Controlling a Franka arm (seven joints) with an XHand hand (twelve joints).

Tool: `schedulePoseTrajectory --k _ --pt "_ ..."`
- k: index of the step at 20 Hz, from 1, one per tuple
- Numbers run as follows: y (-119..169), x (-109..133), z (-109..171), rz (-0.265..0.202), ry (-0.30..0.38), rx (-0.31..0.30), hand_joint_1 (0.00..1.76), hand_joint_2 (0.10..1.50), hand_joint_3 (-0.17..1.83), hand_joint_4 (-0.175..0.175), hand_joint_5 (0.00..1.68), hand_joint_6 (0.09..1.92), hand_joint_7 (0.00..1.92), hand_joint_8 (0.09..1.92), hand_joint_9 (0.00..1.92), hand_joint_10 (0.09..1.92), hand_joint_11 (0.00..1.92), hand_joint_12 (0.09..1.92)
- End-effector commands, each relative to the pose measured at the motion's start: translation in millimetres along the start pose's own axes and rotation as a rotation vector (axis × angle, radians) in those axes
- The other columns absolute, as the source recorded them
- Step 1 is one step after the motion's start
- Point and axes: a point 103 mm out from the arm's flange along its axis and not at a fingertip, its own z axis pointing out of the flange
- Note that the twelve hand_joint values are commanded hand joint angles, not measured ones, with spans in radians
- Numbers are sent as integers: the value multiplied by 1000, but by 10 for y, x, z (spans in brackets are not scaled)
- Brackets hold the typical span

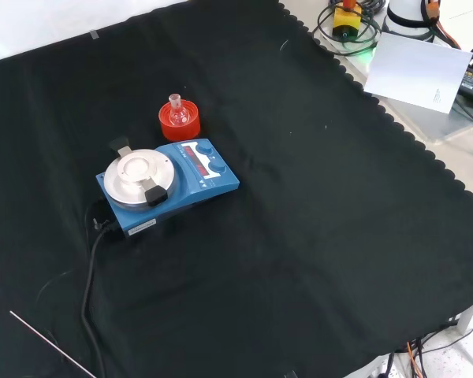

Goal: Pick up the round-bottom flask.

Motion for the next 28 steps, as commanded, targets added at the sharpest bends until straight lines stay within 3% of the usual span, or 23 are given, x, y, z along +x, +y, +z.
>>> schedulePoseTrajectory --k 1,7,17,22,28 --pt "87 -81 132 18 14 11 27 1302 261 -24 214 87 56 476 123 629 0 973" --pt "247 -177 480 47 10 -1 97 1276 225 -31 240 87 83 489 142 638 0 995" --pt "1192 -365 1437 80 50 75 179 1263 202 -44 296 87 130 528 188 652 0 1106" --pt "1556 -501 1716 105 69 84 198 1260 197 -51 319 87 144 548 202 658 0 1139" --pt "1791 -555 1983 117 59 88 238 1244 188 -61 360 87 166 580 233 672 0 1173"
